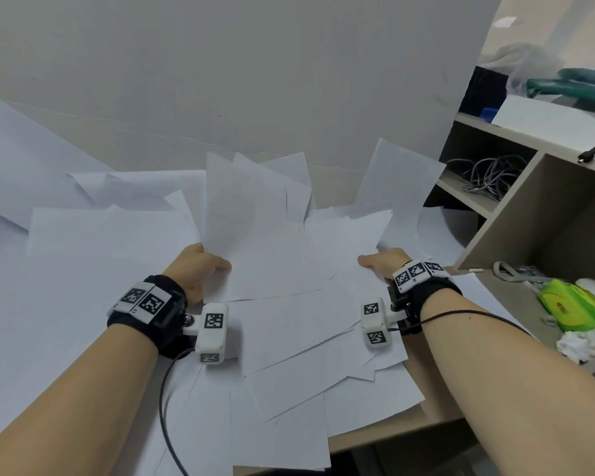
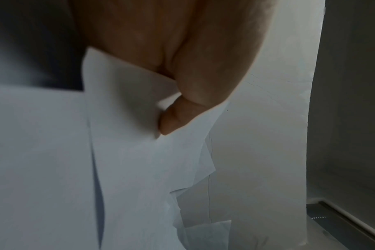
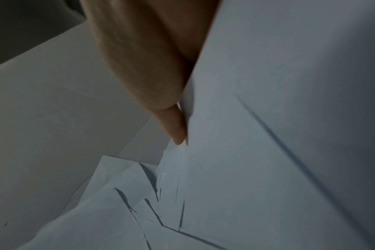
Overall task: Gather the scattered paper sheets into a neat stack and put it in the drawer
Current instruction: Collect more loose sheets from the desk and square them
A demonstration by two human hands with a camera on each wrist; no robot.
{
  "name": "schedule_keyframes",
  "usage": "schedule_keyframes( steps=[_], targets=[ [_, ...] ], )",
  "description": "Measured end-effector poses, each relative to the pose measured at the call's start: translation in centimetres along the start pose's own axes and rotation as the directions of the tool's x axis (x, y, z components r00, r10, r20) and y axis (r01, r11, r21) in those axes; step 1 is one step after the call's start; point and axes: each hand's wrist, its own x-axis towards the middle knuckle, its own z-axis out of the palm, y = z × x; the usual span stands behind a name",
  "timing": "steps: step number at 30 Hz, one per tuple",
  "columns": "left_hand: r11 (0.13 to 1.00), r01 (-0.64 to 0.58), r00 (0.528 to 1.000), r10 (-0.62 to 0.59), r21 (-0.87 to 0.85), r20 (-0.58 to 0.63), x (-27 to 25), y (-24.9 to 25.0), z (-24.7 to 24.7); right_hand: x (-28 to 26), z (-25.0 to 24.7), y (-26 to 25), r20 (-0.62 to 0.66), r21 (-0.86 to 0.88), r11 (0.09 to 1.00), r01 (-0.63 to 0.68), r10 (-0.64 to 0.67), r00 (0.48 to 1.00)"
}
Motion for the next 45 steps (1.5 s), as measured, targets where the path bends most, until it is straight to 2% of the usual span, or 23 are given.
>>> schedule_keyframes(
  steps=[5, 8, 10, 13, 14, 15, 16, 17, 18, 20, 22, 28, 32, 34, 36, 38, 42, 45],
  targets=[
    [1.000, 0.006, 0.999, -0.007, 0.011, 0.052, -1.0, 0.6, 0.6, 0.0, -0.4, -0.3, -0.031, 0.090, 0.995, 0.035, -0.033, 0.999],
    [0.998, 0.023, 0.995, -0.029, 0.066, 0.093, -1.8, 0.5, 1.2, 0.0, -0.4, -0.7, -0.091, 0.157, 0.987, 0.045, -0.031, 0.995],
    [0.994, 0.040, 0.992, -0.051, 0.104, 0.113, -2.4, 0.3, 1.6, -0.2, -0.2, -1.1, -0.081, 0.160, 0.986, 0.053, -0.040, 0.996],
    [0.988, 0.045, 0.994, -0.060, 0.149, 0.094, -2.6, 0.2, 1.8, 0.2, -0.2, -1.1, -0.048, 0.050, 0.997, 0.057, -0.054, 0.997],
    [0.987, 0.049, 0.995, -0.062, 0.155, 0.080, -2.5, 0.3, 1.7, 0.9, 0.3, -0.8, -0.105, -0.172, 0.977, 0.128, -0.148, 0.983],
    [0.986, 0.053, 0.996, -0.063, 0.157, 0.058, -2.4, 0.4, 1.6, 0.6, 0.2, -1.1, -0.163, -0.302, 0.941, 0.156, -0.212, 0.964],
    [0.985, 0.057, 0.997, -0.064, 0.161, 0.038, -2.3, 0.4, 1.5, 0.8, 0.0, -1.2, -0.194, -0.202, 0.961, 0.189, -0.228, 0.954],
    [0.984, 0.062, 0.998, -0.066, 0.165, 0.017, -2.2, 0.6, 1.4, 0.5, -0.7, -1.9, -0.236, 0.000, 0.978, 0.209, -0.203, 0.950],
    [0.984, 0.064, 0.998, -0.065, 0.167, 0.001, -2.0, 0.6, 1.3, 0.0, -1.6, -2.6, -0.322, 0.140, 0.967, 0.214, -0.160, 0.933],
    [0.983, 0.071, 0.997, -0.069, 0.171, -0.021, -1.9, 0.9, 1.4, -0.9, -3.3, -3.5, -0.452, 0.169, 0.957, 0.236, -0.137, 0.882],
    [0.983, 0.081, 0.996, -0.077, 0.163, -0.033, -1.9, 1.1, 1.4, -1.4, -4.8, -4.0, -0.500, 0.155, 0.950, 0.270, -0.160, 0.851],
    [0.984, 0.110, 0.993, -0.103, 0.143, -0.051, -2.7, 1.8, 2.2, -4.9, -7.8, -6.1, -0.640, 0.062, 0.880, 0.471, -0.327, 0.695],
    [0.982, 0.128, 0.991, -0.121, 0.138, -0.060, -3.7, 2.2, 2.7, -7.3, -9.8, -7.6, -0.725, 0.101, 0.755, 0.648, -0.390, 0.567],
    [0.982, 0.143, 0.989, -0.137, 0.123, -0.056, -3.7, 2.0, 2.7, -8.0, -10.9, -8.4, -0.750, 0.165, 0.672, 0.722, -0.390, 0.535],
    [0.982, 0.160, 0.987, -0.156, 0.100, -0.049, -4.1, 2.0, 2.8, -8.5, -12.0, -8.8, -0.756, 0.261, 0.593, 0.762, -0.366, 0.544],
    [0.984, 0.158, 0.987, -0.155, 0.088, -0.041, -5.4, 2.4, 2.7, -8.6, -12.7, -8.6, -0.727, 0.357, 0.535, 0.765, -0.356, 0.588],
    [0.986, 0.167, 0.985, -0.168, 0.011, 0.047, -6.5, 2.8, 1.1, -7.5, -12.2, -6.8, -0.596, 0.534, 0.521, 0.666, -0.326, 0.734],
    [0.981, 0.168, 0.982, -0.159, -0.095, 0.098, -7.1, 3.0, 0.0, -7.0, -9.3, -5.1, -0.404, 0.652, 0.559, 0.513, -0.316, 0.858]
  ],
)
